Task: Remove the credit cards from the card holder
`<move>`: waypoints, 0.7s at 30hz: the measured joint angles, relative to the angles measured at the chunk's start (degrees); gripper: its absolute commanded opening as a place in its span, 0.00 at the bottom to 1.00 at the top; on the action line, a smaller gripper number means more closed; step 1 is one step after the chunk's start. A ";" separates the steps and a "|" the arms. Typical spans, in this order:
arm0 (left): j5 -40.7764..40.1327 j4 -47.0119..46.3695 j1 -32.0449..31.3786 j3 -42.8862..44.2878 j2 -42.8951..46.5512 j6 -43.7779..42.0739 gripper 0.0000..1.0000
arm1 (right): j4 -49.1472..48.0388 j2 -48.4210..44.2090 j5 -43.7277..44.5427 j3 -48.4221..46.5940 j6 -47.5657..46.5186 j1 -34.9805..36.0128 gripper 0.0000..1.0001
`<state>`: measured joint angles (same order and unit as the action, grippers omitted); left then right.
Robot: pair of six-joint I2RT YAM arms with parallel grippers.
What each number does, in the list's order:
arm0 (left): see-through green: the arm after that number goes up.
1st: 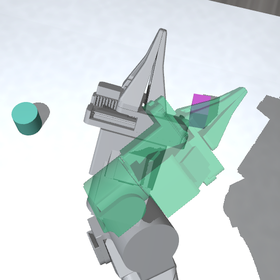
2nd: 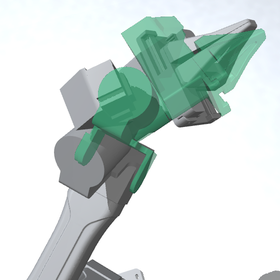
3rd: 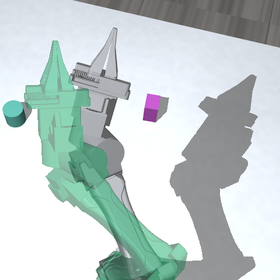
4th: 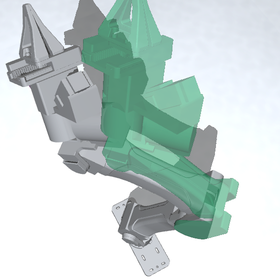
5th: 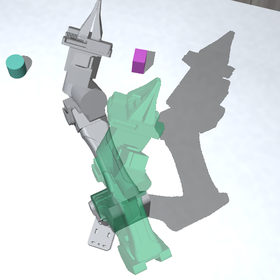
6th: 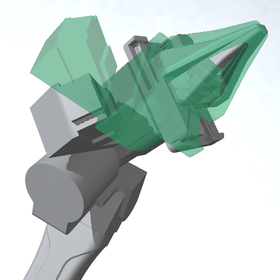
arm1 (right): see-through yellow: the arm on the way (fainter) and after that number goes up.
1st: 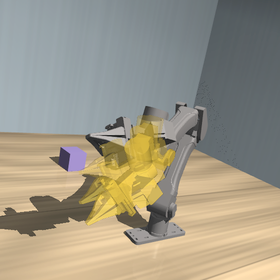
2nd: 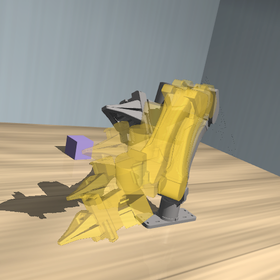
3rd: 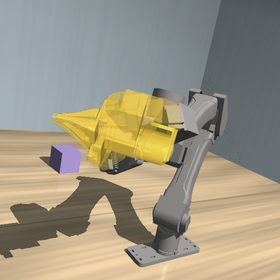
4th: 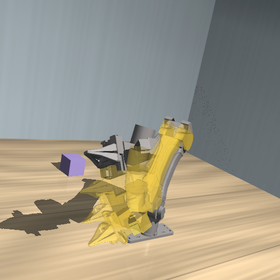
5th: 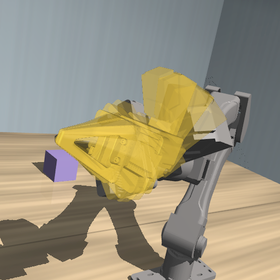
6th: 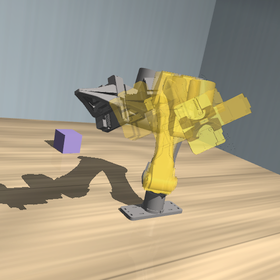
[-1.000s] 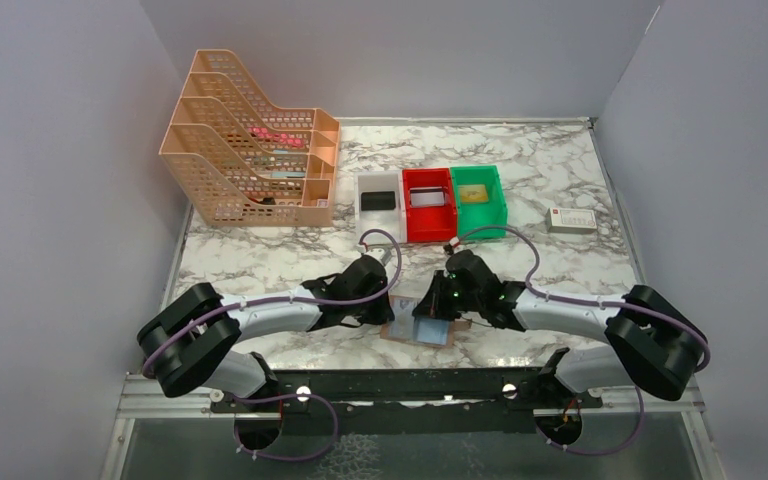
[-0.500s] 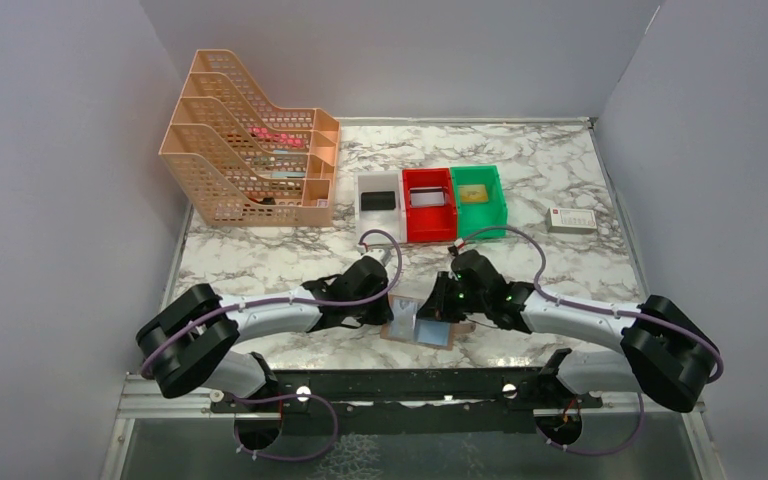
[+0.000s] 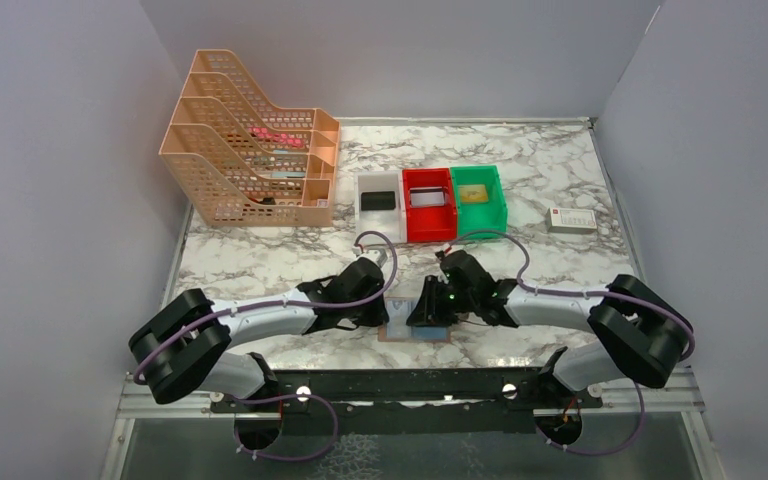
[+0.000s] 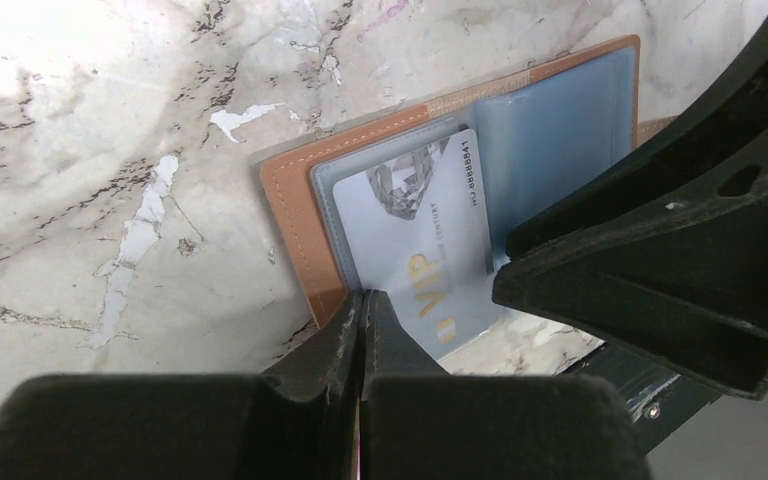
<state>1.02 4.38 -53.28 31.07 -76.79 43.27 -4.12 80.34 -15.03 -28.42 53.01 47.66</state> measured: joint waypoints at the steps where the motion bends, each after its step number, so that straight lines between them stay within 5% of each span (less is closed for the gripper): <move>1: 0.00 -0.04 0.00 -0.02 0.00 0.17 0.00 | -0.35 0.66 -0.09 -0.31 -0.13 0.02 0.33; 13: 0.13 -0.33 0.00 -0.02 -0.24 0.57 0.00 | -1.09 3.93 0.04 -2.84 -1.11 1.05 0.28; 21: 0.17 -1.42 0.07 -0.68 -0.17 1.25 0.00 | -5.20 3.89 -0.98 -0.02 0.63 0.81 0.02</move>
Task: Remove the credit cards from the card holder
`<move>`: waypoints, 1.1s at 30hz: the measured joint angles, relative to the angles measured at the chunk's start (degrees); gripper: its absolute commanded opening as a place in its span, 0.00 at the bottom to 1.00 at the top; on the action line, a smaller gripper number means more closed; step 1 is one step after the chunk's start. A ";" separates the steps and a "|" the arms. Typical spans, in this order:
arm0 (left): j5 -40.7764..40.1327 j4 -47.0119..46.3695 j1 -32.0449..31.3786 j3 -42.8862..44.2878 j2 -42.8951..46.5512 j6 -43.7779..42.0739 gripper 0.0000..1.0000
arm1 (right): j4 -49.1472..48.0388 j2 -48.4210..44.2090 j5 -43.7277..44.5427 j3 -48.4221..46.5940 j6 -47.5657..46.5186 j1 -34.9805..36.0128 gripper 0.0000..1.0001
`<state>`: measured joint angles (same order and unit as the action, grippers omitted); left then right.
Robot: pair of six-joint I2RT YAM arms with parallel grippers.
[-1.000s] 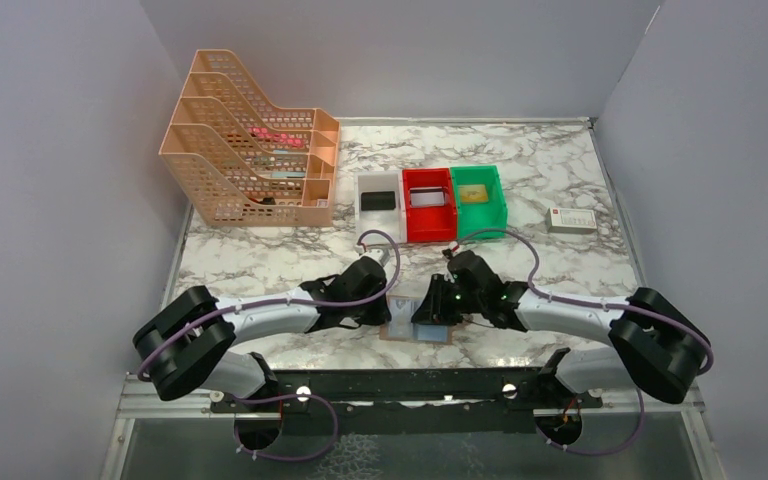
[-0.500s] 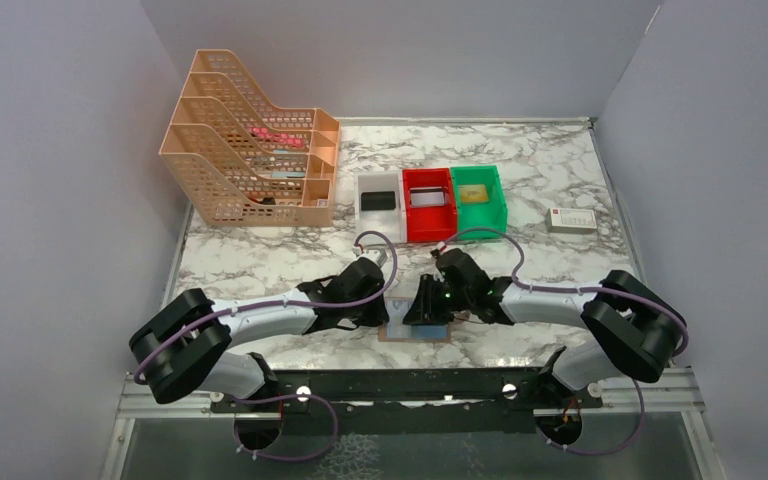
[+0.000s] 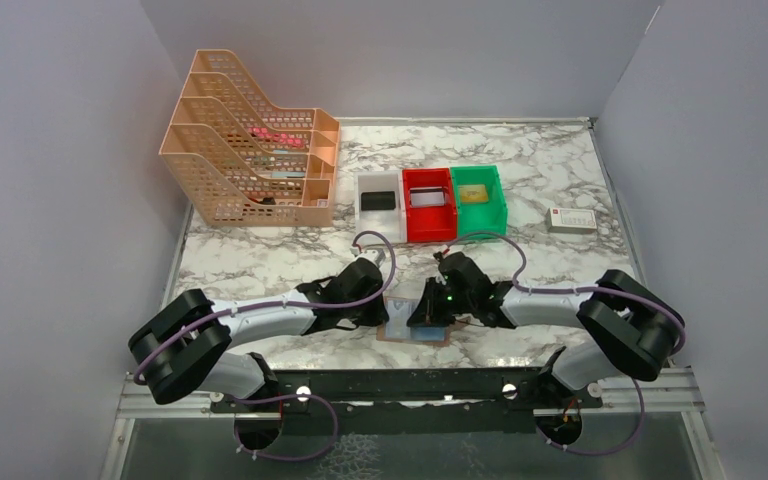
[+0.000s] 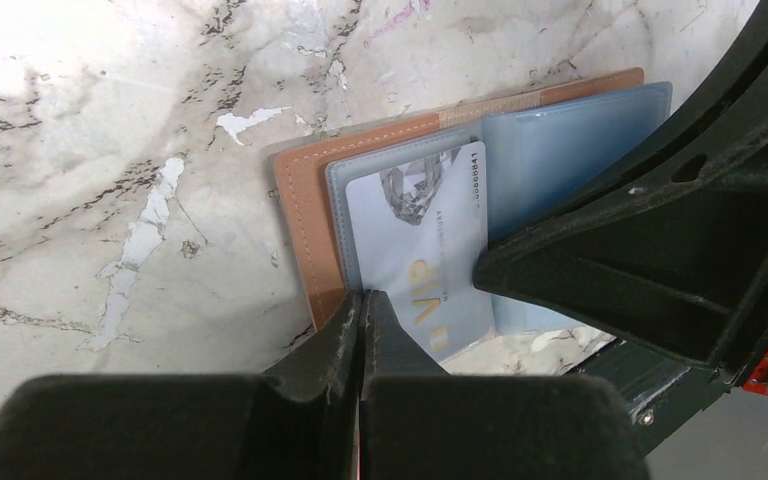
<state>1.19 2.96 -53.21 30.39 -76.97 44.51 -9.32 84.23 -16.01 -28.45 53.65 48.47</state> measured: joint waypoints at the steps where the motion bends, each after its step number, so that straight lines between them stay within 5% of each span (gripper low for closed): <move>1: 0.00 -0.15 0.00 -0.13 0.04 0.09 0.00 | -0.50 -0.09 -0.07 0.33 0.37 -0.11 0.01; 18: -1.27 0.04 -0.17 -0.42 0.55 0.50 0.00 | -3.67 -7.76 0.04 4.37 3.50 -0.48 0.01; 25: -1.75 2.19 -0.17 -0.42 1.99 -0.07 0.00 | -0.09 -9.62 1.16 4.09 1.73 -0.94 0.26; 33: -1.66 5.14 -0.17 -1.25 4.94 -0.09 0.08 | 3.82 -6.93 1.18 -2.25 -4.55 -0.74 0.34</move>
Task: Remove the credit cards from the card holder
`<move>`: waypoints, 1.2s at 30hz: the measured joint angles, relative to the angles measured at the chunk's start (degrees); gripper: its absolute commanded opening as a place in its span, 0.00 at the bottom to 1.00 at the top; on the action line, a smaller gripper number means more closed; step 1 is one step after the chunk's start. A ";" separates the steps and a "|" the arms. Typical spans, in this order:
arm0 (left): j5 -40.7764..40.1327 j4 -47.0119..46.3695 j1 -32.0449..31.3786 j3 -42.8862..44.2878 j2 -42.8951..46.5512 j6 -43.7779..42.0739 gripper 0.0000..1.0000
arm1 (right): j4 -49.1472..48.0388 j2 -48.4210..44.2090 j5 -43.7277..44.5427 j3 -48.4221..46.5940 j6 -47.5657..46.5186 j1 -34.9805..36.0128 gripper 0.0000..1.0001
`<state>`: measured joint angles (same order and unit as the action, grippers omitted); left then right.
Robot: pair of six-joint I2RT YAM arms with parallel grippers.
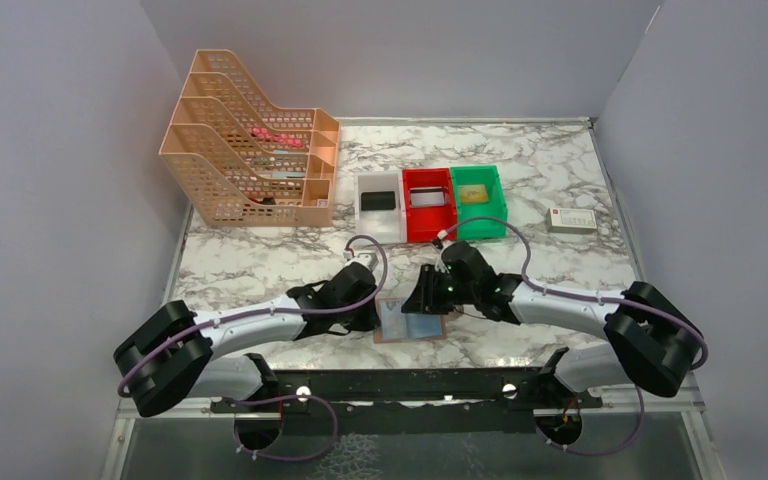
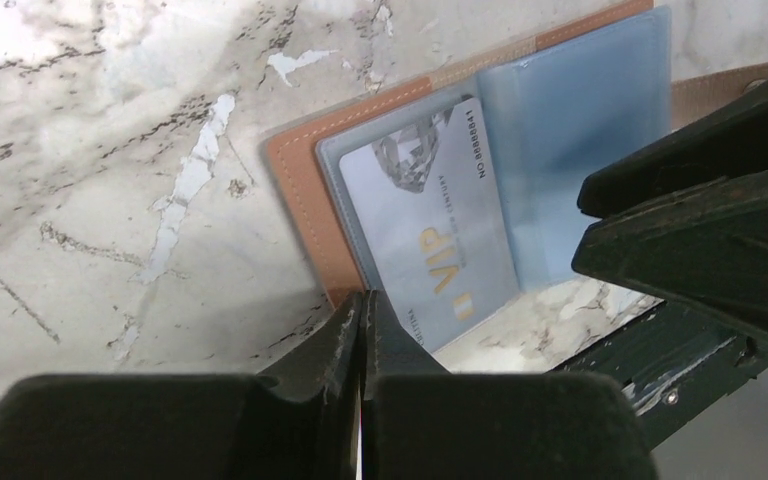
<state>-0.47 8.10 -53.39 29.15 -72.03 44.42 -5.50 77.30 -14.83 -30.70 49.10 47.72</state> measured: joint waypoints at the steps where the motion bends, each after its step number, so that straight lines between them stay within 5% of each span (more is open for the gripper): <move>1: 0.02 0.26 0.00 -0.31 0.44 0.11 0.12 | 0.68 0.26 0.15 -0.85 -0.61 0.15 0.35; 9: -0.98 2.49 0.00 -1.46 6.56 1.03 0.48 | 9.07 4.81 6.56 -8.66 -4.68 6.10 0.48; 24: -13.55 14.58 6.45 -5.31 19.50 6.88 0.51 | 27.45 19.54 29.09 -25.31 -4.94 18.36 0.49; 26: -13.68 15.26 8.17 -6.64 22.16 7.41 0.51 | 28.57 20.92 30.25 -27.19 -4.48 18.95 0.45; 30: -13.68 16.11 9.73 -7.74 25.66 7.63 0.51 | 28.98 22.93 31.76 -29.27 -3.39 19.74 0.21; 36: -13.66 16.09 9.92 -7.72 25.59 7.23 0.50 | 28.92 23.08 33.07 -29.51 -1.49 20.11 0.06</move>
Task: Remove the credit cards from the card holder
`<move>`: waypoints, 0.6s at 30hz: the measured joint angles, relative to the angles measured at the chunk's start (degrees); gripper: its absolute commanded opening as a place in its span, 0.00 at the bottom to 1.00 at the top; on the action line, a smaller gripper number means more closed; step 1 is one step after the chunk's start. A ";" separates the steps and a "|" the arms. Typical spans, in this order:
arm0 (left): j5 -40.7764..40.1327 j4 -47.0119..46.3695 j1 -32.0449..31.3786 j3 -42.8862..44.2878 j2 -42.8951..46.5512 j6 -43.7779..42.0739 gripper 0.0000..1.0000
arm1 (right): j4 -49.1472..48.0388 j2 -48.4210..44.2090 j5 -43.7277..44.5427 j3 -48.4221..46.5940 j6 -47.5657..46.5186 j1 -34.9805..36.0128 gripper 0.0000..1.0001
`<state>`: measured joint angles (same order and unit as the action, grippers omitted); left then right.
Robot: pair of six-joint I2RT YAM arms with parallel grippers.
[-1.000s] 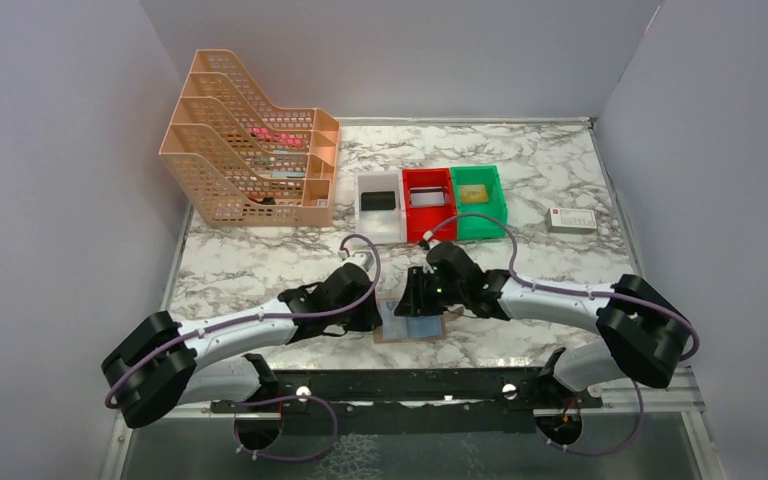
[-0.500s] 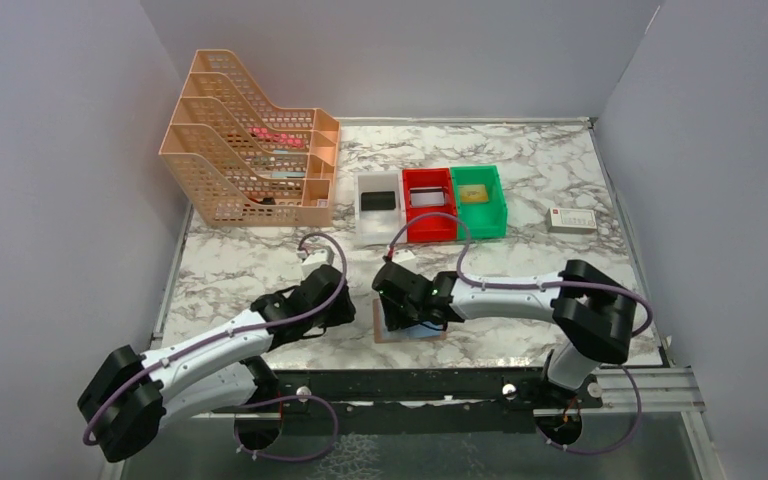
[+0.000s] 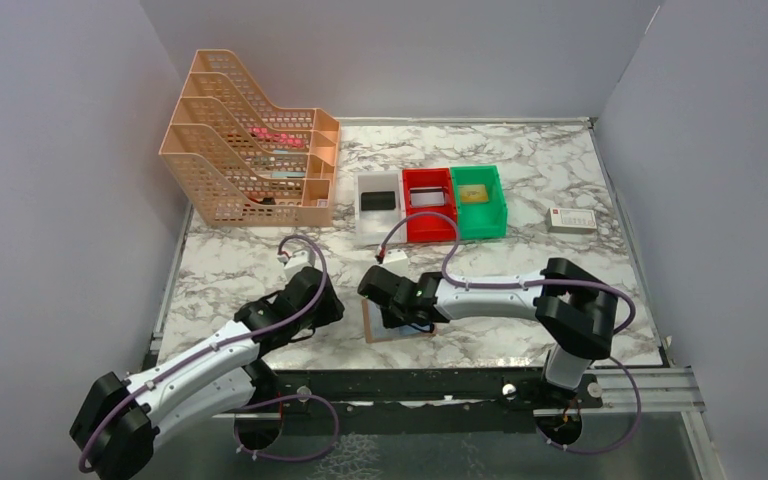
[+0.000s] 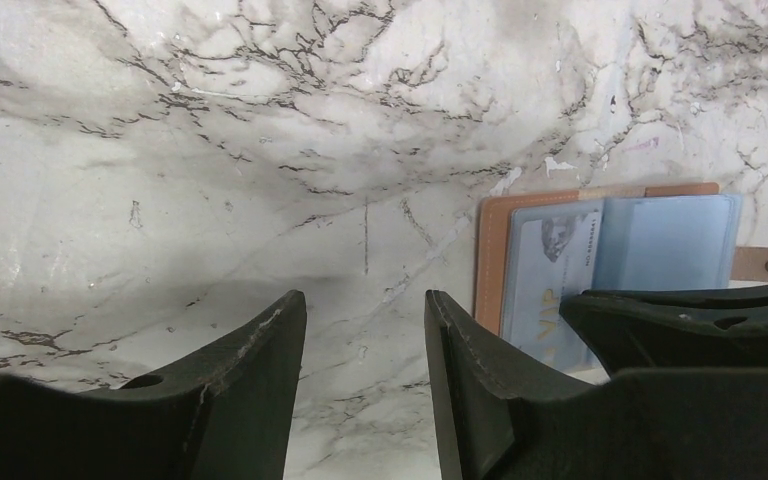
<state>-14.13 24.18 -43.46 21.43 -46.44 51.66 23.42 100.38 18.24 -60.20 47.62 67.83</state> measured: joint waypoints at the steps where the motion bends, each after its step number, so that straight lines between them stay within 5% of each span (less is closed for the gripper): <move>1: 0.04 0.00 0.00 0.09 -0.31 -0.20 0.50 | -0.07 -0.07 0.11 0.02 0.15 0.04 0.04; 6: 1.81 -1.40 0.00 0.33 -1.62 -2.27 0.50 | -1.75 -1.46 0.11 1.84 0.35 0.04 0.05; 10: 6.25 -5.11 0.02 0.42 -2.51 -4.94 0.52 | -3.13 -4.68 -0.92 5.40 0.22 -0.57 0.17; 18: 19.71 -15.89 0.00 2.16 -11.39 -8.44 0.54 | -14.03 -13.75 -11.26 16.00 0.17 -7.26 0.22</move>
<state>5.58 8.29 -43.46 23.59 -57.82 43.22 9.39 86.63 6.98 -44.21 47.79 60.58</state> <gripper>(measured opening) 0.561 0.216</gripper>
